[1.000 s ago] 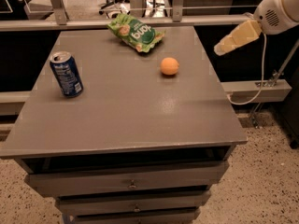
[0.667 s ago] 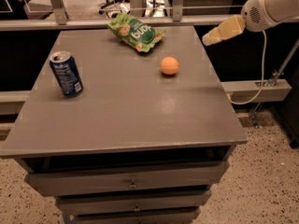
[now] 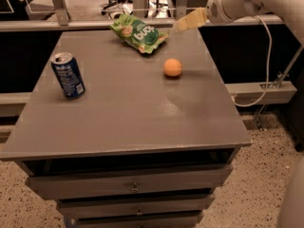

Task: Move green rice chip bag near orange

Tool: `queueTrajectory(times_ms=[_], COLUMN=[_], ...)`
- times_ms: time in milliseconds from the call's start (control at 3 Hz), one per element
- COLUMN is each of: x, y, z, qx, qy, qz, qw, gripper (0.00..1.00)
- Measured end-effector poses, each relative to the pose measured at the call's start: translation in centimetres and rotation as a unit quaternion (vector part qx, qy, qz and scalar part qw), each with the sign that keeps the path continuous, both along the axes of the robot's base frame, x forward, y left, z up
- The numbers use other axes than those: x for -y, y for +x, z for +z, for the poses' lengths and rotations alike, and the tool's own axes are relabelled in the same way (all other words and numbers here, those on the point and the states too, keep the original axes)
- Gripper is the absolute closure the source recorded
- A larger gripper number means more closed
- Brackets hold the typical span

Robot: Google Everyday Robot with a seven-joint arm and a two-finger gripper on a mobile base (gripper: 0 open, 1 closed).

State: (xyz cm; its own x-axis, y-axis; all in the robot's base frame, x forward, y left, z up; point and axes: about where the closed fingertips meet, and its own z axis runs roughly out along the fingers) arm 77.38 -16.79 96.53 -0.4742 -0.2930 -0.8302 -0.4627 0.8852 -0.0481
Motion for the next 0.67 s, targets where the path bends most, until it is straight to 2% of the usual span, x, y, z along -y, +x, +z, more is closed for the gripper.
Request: queueTrajectory(times_ms=[333,667], x=[-3.9,-5.2], y=[2.7,3.4], z=[-0.2,-0.2], qx=[-0.003,-0.003], qy=[0.005,0.008], qz=[0.006,0.010], qw=[1.0000,0.9999], gripper=[0.00,0.00])
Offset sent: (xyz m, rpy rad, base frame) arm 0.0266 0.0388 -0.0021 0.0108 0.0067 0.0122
